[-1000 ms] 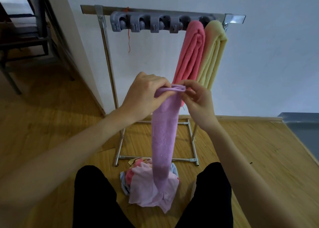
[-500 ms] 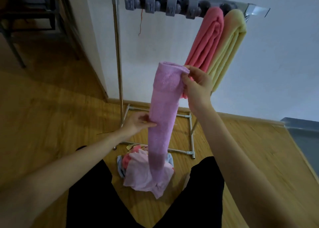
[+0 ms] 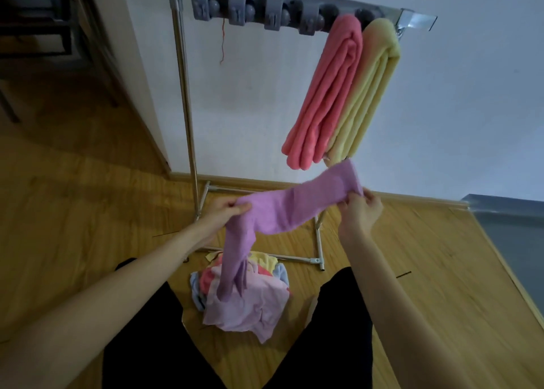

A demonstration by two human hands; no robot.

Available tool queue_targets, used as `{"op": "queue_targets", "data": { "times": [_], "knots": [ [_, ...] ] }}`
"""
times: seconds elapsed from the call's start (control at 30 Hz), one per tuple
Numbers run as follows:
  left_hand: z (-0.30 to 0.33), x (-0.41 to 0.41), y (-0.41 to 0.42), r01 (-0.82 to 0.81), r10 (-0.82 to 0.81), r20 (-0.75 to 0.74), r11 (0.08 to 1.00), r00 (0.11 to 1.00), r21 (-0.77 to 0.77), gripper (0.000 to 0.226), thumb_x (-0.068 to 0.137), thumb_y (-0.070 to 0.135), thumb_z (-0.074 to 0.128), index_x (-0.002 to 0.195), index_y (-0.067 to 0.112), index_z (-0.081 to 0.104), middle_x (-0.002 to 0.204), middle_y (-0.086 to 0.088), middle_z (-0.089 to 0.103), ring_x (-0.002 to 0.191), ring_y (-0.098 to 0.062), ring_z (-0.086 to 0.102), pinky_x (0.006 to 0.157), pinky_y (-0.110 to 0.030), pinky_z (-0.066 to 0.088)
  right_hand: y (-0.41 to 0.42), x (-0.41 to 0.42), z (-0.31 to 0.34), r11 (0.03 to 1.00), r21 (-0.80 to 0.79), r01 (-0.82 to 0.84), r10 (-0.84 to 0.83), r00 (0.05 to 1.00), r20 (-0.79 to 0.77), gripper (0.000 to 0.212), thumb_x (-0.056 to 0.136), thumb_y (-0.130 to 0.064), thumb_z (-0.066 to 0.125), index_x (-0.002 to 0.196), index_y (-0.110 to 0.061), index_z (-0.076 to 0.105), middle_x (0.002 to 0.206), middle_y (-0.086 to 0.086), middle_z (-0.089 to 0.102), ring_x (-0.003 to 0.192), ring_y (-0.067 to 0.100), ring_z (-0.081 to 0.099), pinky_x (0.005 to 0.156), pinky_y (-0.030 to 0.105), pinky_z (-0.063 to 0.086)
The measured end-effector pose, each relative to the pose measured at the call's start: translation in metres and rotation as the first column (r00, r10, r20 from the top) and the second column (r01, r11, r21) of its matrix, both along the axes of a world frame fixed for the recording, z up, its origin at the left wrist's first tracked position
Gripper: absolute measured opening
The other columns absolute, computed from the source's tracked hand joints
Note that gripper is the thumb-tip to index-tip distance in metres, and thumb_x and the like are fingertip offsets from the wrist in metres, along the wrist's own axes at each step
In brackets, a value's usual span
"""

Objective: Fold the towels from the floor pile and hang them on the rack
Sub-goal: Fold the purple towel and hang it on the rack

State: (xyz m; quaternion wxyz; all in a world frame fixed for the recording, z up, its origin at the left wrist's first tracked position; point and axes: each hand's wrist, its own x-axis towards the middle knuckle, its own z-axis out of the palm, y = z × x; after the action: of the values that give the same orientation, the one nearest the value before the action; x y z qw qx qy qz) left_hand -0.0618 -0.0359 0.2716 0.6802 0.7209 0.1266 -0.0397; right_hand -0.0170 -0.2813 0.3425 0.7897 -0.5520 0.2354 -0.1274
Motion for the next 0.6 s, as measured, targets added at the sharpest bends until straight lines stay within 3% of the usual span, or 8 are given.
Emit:
{"op": "queue_targets", "data": {
  "times": [0.1,0.2,0.27,0.33,0.37,0.43,0.5,0.6],
  "knots": [
    [0.036,0.004,0.000,0.049,-0.062,0.161,0.996,0.985,0.080,0.002,0.083,0.013,0.071,0.082,0.014,0.072,0.084,-0.005,0.069,0.082,-0.014,0.060,0.080,-0.034,0.047,-0.003,-0.019,-0.058,0.997,-0.045,-0.055,0.049,0.991,-0.125,0.024,0.085,0.008,0.045,0.106,-0.001,0.051,0.096,0.015,0.059,0.085,0.022,0.061,0.063,0.028,0.053],
    [0.074,0.001,-0.003,0.186,-0.274,0.282,0.935,0.919,0.303,0.026,0.082,0.014,0.072,0.061,0.006,0.059,0.059,0.008,0.048,0.058,-0.001,0.042,0.056,-0.016,0.034,0.000,-0.034,-0.101,0.959,-0.132,-0.251,0.208,0.939,-0.273,0.018,0.081,0.010,0.050,0.096,0.002,0.055,0.085,0.017,0.059,0.073,0.024,0.060,0.054,0.029,0.053],
    [0.100,-0.004,-0.005,0.308,-0.461,0.264,0.832,0.847,0.461,0.038,0.080,0.018,0.071,0.059,-0.005,0.048,0.059,0.002,0.033,0.055,-0.003,0.031,0.050,-0.017,0.025,0.003,-0.041,-0.119,0.863,-0.230,-0.449,0.355,0.865,-0.355,0.013,0.078,0.011,0.054,0.090,0.007,0.057,0.076,0.014,0.057,0.066,0.022,0.057,0.052,0.029,0.051],
    [0.124,-0.008,-0.004,0.443,-0.601,0.172,0.726,0.781,0.526,0.032,0.083,0.014,0.072,0.061,-0.002,0.053,0.061,0.000,0.034,0.057,-0.005,0.033,0.051,-0.018,0.027,0.008,-0.042,-0.123,0.680,-0.450,-0.579,0.425,0.811,-0.403,0.018,0.078,0.007,0.057,0.095,0.009,0.060,0.081,0.014,0.060,0.074,0.024,0.058,0.060,0.031,0.047],
    [0.134,-0.010,-0.004,0.507,-0.653,0.127,0.682,0.747,0.527,0.028,0.084,0.011,0.071,0.063,0.001,0.056,0.062,-0.001,0.037,0.058,-0.006,0.036,0.052,-0.018,0.029,0.012,-0.042,-0.118,0.596,-0.569,-0.566,0.432,0.824,-0.367,0.018,0.080,0.003,0.058,0.097,0.005,0.061,0.087,0.014,0.061,0.081,0.025,0.059,0.067,0.032,0.047],
    [0.149,-0.012,-0.004,0.586,-0.711,0.060,0.622,0.701,0.519,0.023,0.085,0.012,0.070,0.066,0.004,0.060,0.063,-0.001,0.043,0.061,-0.009,0.041,0.053,-0.019,0.031,0.021,-0.043,-0.096,0.571,-0.669,-0.476,0.504,0.846,-0.171,0.015,0.087,0.000,0.055,0.098,-0.006,0.063,0.099,0.013,0.063,0.094,0.026,0.060,0.079,0.035,0.048],
    [0.158,-0.014,-0.006,0.611,-0.724,0.042,0.611,0.689,0.504,0.021,0.086,0.010,0.069,0.066,0.015,0.064,0.061,0.009,0.049,0.060,-0.004,0.045,0.054,-0.015,0.035,0.029,-0.044,-0.061,0.645,-0.530,-0.551,0.654,0.756,0.009,0.017,0.093,-0.003,0.050,0.101,-0.008,0.064,0.105,0.009,0.066,0.102,0.023,0.061,0.086,0.037,0.048],
    [0.164,-0.016,-0.006,0.627,-0.720,0.028,0.622,0.693,0.470,0.010,0.085,0.011,0.067,0.075,0.012,0.068,0.065,0.010,0.058,0.063,-0.002,0.053,0.056,-0.014,0.040,0.039,-0.044,-0.016,0.525,-0.325,-0.787,0.850,0.504,0.153,0.033,0.088,-0.015,0.050,0.115,0.000,0.062,0.119,0.015,0.064,0.116,0.029,0.057,0.097,0.043,0.044]
  ]
}}
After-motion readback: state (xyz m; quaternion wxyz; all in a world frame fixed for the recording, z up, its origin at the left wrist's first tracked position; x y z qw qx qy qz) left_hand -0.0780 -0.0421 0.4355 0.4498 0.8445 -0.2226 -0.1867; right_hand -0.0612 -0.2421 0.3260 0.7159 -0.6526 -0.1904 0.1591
